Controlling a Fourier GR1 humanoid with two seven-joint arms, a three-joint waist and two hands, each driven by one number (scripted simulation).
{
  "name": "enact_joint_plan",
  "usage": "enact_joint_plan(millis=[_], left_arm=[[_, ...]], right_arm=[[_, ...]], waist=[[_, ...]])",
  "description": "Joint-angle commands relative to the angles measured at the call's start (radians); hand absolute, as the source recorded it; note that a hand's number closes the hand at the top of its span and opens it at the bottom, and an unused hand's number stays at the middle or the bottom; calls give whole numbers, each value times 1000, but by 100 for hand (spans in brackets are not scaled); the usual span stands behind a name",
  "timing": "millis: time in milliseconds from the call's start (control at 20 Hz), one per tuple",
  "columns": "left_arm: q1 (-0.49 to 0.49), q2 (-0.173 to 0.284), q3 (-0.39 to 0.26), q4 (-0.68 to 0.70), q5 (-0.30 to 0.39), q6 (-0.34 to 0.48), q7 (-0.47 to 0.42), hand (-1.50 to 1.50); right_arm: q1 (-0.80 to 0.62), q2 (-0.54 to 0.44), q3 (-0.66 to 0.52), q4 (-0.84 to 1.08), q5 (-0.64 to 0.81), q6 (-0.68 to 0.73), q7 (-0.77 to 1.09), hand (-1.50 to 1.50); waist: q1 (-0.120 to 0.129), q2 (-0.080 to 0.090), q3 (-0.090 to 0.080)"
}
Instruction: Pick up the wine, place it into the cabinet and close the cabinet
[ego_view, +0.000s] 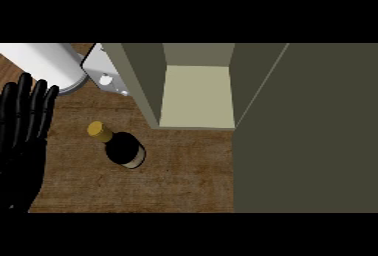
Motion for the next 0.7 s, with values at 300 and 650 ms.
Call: enact_joint_plan(millis=[300,650], left_arm=[[-128,-99,31,152,13,307,167,-150],[-268,-102,-86,314,31,532,128,-150]], right_arm=[[118,10,136,-84,-110,119,102,-150],[183,-56,76,-225,-259,182,216,-150]], waist=[[-35,-8,17],[-30,-12,19]])
